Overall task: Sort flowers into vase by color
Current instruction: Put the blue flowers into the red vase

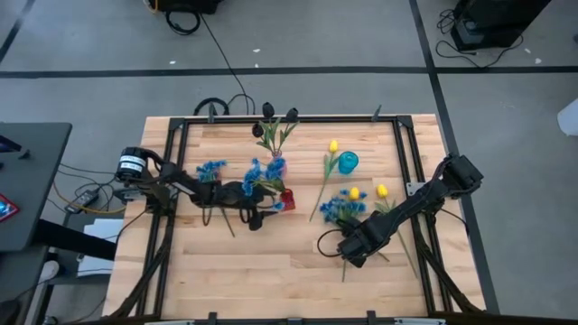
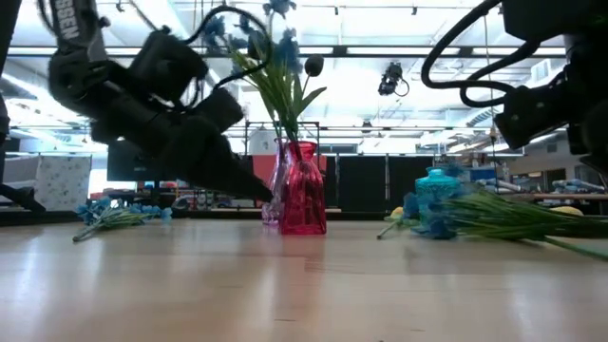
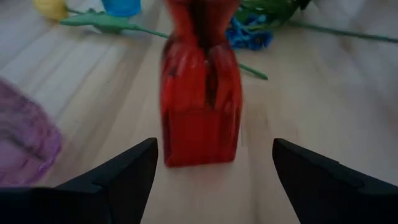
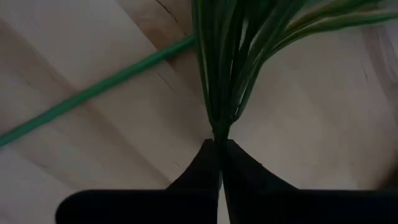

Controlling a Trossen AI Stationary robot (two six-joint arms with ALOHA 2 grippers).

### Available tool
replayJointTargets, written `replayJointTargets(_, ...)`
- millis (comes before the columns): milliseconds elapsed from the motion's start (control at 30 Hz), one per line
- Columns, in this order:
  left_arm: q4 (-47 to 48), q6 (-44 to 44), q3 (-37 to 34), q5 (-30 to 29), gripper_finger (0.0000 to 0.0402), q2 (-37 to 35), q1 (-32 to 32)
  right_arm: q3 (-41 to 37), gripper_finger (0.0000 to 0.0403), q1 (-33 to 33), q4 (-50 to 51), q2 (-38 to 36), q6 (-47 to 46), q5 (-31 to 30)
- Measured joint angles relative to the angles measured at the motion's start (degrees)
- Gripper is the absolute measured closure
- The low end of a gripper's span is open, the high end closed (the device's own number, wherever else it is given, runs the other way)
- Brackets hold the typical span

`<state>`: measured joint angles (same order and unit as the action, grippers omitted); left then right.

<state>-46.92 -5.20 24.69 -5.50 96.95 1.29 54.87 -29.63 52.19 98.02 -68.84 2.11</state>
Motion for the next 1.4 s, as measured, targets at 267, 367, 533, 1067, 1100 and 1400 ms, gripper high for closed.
replayJointTargets(267, -10.9, -3.7, -7.2, 0.0, 0.0078, 0.0, 0.6, 0.0, 0.0366, 0.6, 2.4, -3.0, 0.0, -0.8)
replayJointTargets(367, -12.8, -3.7, -8.3, 0.2, 0.0078, 0.0, 1.7, 0.0, 0.0371, 0.6, 2.8, -6.9, -0.4, -3.1)
replayJointTargets(533, -23.3, -1.8, -11.8, -0.5, 0.0078, 0.0, 4.8, 0.0, 0.0377, 0.6, 3.3, -14.4, -1.0, -6.8)
replayJointTargets(1067, -30.9, -5.5, -12.5, -7.4, 0.0078, 0.1, 9.3, 0.0, 0.0364, 1.7, -28.2, -22.0, 33.3, -48.6)
replayJointTargets(1100, -29.3, -5.3, -11.7, -8.4, 0.0078, 0.1, 9.4, 0.0, 0.0364, 2.4, -31.4, -21.2, 36.4, -49.0)
replayJointTargets(1400, -24.3, -1.5, -8.2, -14.8, 0.0078, 0.2, 9.7, 0.0, 0.0364, 10.7, -58.6, -11.5, 59.7, -40.0)
